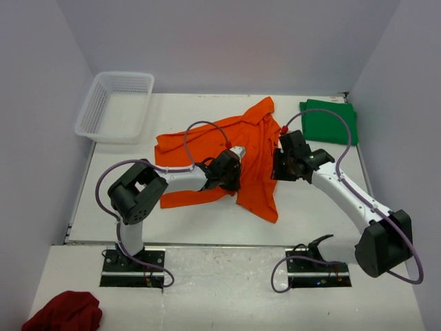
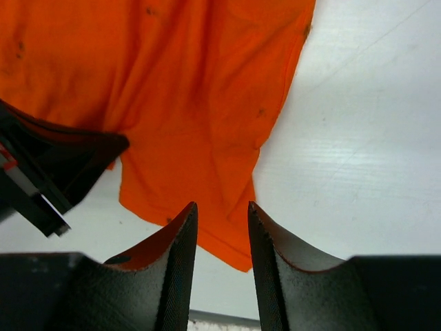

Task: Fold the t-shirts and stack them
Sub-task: Flatten out the tshirt

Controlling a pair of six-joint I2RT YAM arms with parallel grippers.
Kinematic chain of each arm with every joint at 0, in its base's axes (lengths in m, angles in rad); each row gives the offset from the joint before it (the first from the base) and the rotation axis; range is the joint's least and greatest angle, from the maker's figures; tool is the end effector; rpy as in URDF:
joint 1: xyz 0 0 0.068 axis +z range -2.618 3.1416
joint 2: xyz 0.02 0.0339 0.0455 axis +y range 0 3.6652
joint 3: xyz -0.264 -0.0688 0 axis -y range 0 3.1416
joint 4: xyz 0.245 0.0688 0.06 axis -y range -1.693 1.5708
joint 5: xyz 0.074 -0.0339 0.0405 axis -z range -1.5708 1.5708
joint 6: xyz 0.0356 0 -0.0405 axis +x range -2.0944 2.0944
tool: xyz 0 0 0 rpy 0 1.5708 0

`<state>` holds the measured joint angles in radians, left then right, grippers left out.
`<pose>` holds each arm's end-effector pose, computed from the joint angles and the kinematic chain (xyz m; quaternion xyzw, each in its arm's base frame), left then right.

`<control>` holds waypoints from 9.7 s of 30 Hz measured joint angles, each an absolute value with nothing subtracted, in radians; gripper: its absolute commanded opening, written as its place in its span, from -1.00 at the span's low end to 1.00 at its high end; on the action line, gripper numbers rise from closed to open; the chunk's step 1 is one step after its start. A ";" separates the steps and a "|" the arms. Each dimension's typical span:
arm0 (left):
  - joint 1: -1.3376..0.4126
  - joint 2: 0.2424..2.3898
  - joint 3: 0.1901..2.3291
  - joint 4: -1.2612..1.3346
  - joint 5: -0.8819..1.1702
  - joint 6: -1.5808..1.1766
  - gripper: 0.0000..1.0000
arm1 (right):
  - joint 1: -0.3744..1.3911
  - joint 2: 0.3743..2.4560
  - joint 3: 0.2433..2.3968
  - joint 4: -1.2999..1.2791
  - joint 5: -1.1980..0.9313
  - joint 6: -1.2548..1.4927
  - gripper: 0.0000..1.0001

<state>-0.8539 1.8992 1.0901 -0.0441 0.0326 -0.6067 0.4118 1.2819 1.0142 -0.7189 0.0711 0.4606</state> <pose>0.2552 -0.2945 0.1449 0.1211 0.9283 -0.2456 0.2514 0.2368 0.1007 0.2683 0.0336 0.9565 0.0907 0.2752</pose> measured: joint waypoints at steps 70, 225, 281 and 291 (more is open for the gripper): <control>-0.756 1.841 1.024 -0.038 0.085 -0.554 -0.45 | 0.859 1.219 0.678 -0.673 0.148 0.883 -1.00; -0.327 1.084 1.787 -0.670 -0.278 -0.304 -1.00 | 0.436 1.240 2.186 -0.920 0.223 0.117 -1.00; -0.276 1.120 1.891 -0.574 -0.038 -0.188 -1.00 | 0.414 1.093 2.349 -0.884 -0.034 -0.013 -1.00; -0.276 1.085 1.946 -0.651 0.056 -0.236 -1.00 | 0.419 1.045 2.346 -0.892 -0.151 0.106 -1.00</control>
<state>-0.2760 1.0851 1.9465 -0.6514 0.0563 -0.2363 0.4191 1.0447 2.3455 -0.8917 -0.1509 0.1062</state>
